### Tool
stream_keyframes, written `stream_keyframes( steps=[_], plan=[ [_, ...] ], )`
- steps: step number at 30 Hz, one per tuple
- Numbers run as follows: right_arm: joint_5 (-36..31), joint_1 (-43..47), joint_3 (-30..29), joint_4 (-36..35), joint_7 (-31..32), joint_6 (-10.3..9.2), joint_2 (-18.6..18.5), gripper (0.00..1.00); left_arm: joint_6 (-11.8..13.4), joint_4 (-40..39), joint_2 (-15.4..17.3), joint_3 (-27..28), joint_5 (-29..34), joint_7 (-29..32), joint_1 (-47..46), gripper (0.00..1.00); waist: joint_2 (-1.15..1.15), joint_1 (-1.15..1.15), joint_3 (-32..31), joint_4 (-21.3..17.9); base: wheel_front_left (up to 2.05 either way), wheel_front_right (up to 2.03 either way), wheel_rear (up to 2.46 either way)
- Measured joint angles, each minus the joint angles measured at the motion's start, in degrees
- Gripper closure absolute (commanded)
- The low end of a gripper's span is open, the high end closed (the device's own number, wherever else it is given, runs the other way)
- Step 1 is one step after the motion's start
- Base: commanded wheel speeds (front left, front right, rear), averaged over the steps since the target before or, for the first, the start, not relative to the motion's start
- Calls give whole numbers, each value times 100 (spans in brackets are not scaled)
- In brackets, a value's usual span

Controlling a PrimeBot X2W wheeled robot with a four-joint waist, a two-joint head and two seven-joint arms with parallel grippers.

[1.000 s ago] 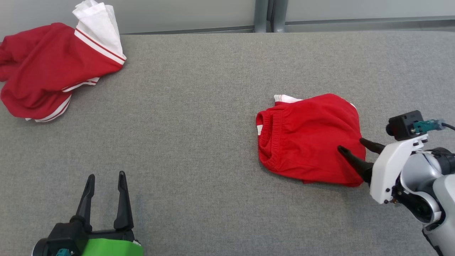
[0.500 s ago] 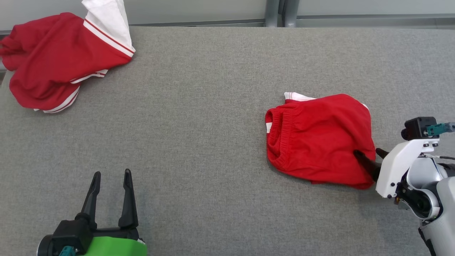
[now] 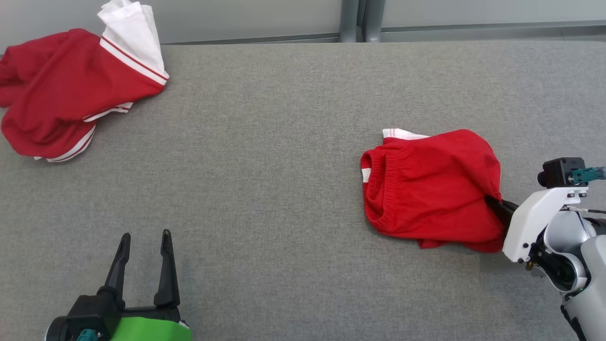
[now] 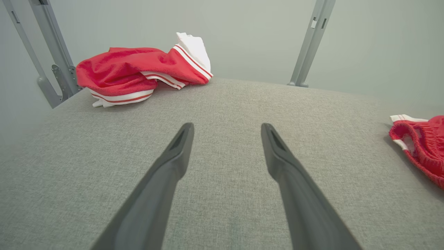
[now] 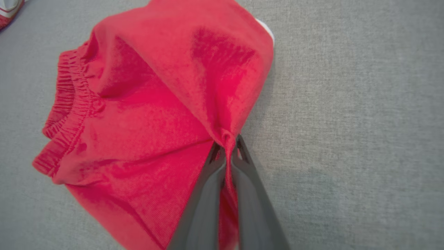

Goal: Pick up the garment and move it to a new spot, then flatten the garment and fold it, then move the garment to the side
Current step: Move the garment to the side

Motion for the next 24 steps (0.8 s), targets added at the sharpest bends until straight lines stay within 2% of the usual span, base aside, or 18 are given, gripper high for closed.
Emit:
stream_keyframes(
  steps=[8,20,24],
  plan=[
    [-13,77,-119,154,-188,0,-301,100,-98,73,35,111,48,0,0,0,0,0,-1,-325,0,0,0],
    [-41,231,-169,249,-413,0,-319,100,-163,57,29,99,149,0,-3,0,0,0,-5,-1080,0,0,0],
    [-223,23,-172,400,-605,0,-324,100,-170,55,68,66,193,0,-88,0,0,0,103,-1267,0,0,0]
  ],
)
